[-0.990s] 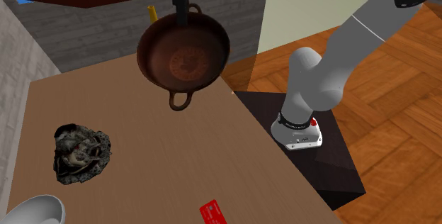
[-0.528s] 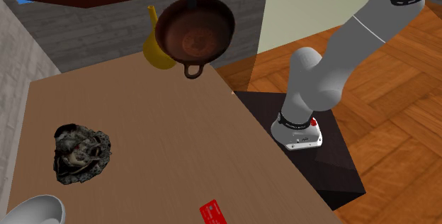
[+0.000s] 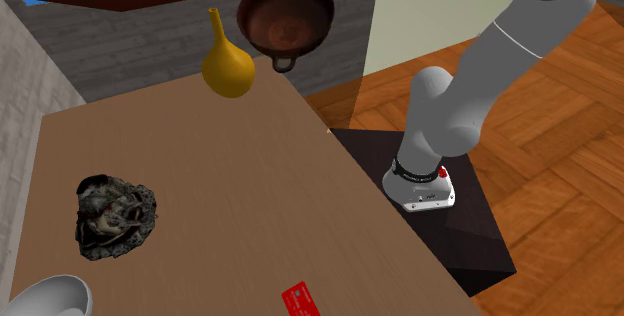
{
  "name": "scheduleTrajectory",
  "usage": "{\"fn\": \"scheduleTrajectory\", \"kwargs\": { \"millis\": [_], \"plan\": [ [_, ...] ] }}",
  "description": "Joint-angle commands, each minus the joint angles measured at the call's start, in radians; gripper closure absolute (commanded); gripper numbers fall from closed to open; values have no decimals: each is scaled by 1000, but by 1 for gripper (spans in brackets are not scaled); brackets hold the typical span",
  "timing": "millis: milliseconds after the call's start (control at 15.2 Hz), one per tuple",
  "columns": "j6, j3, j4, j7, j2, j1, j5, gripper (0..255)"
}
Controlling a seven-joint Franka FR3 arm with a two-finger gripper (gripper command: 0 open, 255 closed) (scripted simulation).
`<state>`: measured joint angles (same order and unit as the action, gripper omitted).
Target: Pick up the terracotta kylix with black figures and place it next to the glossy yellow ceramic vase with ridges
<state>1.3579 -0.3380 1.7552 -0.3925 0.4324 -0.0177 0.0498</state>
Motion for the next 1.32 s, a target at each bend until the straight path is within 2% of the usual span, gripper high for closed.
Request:
{"fn": "scheduleTrajectory", "kwargs": {
  "millis": [0, 66, 1254],
  "plan": [
    [-16, -48, -40, -61, -29, 10, -9, 255],
    [-18, -57, -47, -72, -36, 12, -10, 255],
    [221, -51, 285, -83, 61, 34, -42, 255]
  ]
}}
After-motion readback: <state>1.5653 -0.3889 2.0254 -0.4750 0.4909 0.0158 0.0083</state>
